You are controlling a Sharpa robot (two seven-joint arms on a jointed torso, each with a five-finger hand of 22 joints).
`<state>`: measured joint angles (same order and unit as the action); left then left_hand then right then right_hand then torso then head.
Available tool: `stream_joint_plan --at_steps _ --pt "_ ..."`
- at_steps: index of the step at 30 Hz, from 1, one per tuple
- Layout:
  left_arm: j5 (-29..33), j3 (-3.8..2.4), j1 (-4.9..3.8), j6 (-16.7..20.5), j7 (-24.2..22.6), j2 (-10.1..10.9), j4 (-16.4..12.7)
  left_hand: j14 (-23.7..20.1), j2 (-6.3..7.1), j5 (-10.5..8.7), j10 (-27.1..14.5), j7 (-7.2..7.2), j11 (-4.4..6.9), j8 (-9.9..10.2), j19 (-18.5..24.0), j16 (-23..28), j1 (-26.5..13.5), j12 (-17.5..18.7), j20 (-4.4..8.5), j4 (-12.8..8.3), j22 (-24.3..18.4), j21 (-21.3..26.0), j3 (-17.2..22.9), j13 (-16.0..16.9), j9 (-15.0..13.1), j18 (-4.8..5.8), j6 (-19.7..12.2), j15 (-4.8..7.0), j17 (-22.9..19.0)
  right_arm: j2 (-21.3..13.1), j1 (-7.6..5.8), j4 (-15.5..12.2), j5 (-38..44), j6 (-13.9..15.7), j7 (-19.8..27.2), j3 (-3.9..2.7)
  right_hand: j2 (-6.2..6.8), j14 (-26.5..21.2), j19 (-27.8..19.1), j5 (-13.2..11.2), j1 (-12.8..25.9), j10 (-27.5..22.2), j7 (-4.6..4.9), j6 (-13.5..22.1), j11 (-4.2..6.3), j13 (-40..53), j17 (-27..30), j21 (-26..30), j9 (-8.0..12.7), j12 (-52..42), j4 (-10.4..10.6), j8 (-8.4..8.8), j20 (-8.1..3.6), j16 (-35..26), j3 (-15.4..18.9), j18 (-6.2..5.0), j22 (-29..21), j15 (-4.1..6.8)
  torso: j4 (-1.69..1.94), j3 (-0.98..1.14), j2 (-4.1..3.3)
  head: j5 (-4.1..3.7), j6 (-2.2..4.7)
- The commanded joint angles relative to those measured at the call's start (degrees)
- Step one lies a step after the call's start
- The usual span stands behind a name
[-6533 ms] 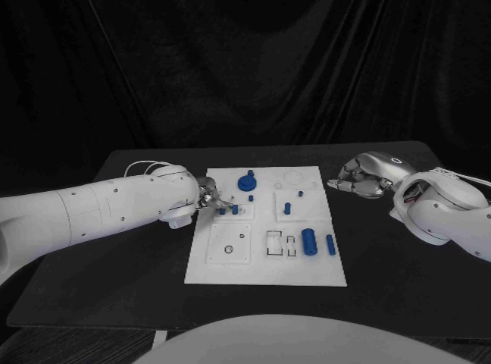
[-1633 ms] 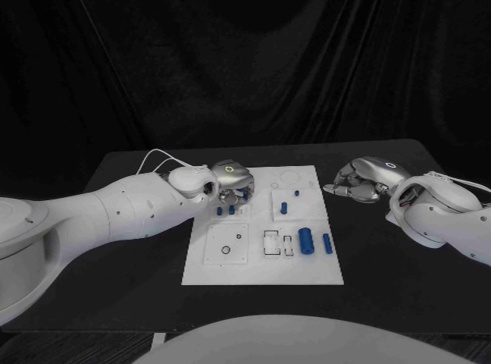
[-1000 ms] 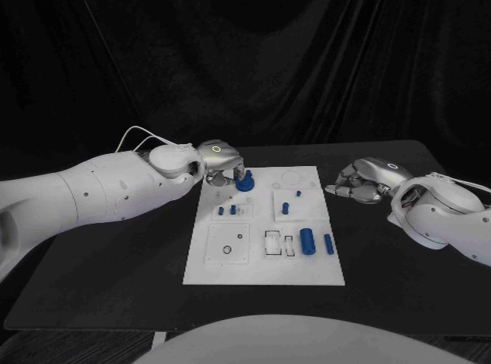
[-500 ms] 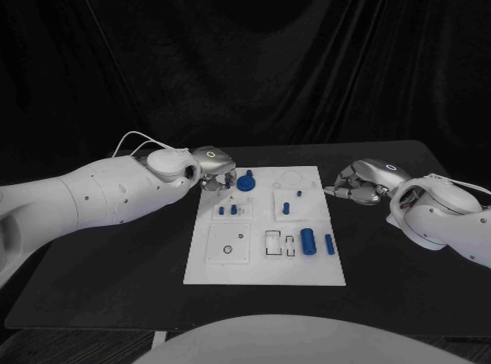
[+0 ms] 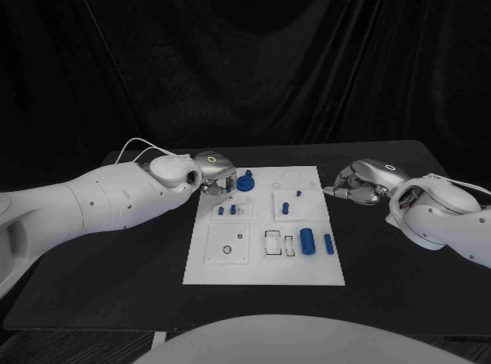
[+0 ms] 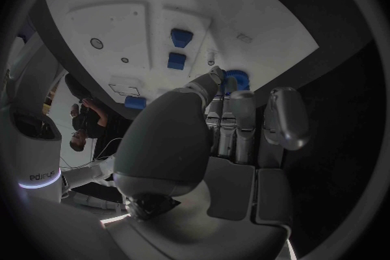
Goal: Assemble the parts on the task board
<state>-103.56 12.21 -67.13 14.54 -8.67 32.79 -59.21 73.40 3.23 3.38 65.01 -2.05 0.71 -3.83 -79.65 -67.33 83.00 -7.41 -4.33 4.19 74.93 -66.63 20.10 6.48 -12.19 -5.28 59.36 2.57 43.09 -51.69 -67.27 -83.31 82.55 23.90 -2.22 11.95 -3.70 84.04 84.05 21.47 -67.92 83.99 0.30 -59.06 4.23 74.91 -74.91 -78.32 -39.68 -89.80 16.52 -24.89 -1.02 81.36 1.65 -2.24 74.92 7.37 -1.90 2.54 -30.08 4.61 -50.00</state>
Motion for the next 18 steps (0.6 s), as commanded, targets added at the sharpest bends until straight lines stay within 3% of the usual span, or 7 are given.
stream_joint_plan --at_steps 1,18 --pt "-0.10 -0.06 0.10 1.57 0.07 -0.29 0.13 -0.36 0.41 -0.19 0.66 -0.09 0.04 0.17 0.38 0.12 0.14 0.28 -0.18 0.20 8.67 0.24 0.07 0.12 0.10 0.53 -0.31 -0.03 0.08 0.00 0.18 0.06 0.05 -0.06 -0.03 -0.04 -0.16 3.82 1.80 -0.04 -0.29 6.01 -0.08 -0.45 -0.43 15.09 -2.29 0.16 0.06 -0.20 -0.02 0.38 0.48 -0.25 -0.41 -0.58 11.30 -0.36 -0.01 0.00 0.00 0.10 0.00" --pt "-0.10 -0.06 0.47 0.33 0.07 -0.16 -0.23 -0.56 0.49 -0.25 1.08 -0.02 0.11 0.09 0.52 0.33 0.09 0.16 -0.20 0.24 8.59 0.58 0.00 0.24 0.20 0.47 -0.30 -0.02 -0.33 0.15 0.27 0.18 0.05 -0.06 0.04 -0.04 -0.18 3.81 1.78 -0.02 -0.41 6.01 -0.09 -0.48 -0.41 15.09 -2.28 0.23 0.08 -0.20 -0.06 0.46 0.47 -0.25 -0.48 -0.60 11.28 -0.34 -0.01 0.02 -0.01 0.20 0.00"
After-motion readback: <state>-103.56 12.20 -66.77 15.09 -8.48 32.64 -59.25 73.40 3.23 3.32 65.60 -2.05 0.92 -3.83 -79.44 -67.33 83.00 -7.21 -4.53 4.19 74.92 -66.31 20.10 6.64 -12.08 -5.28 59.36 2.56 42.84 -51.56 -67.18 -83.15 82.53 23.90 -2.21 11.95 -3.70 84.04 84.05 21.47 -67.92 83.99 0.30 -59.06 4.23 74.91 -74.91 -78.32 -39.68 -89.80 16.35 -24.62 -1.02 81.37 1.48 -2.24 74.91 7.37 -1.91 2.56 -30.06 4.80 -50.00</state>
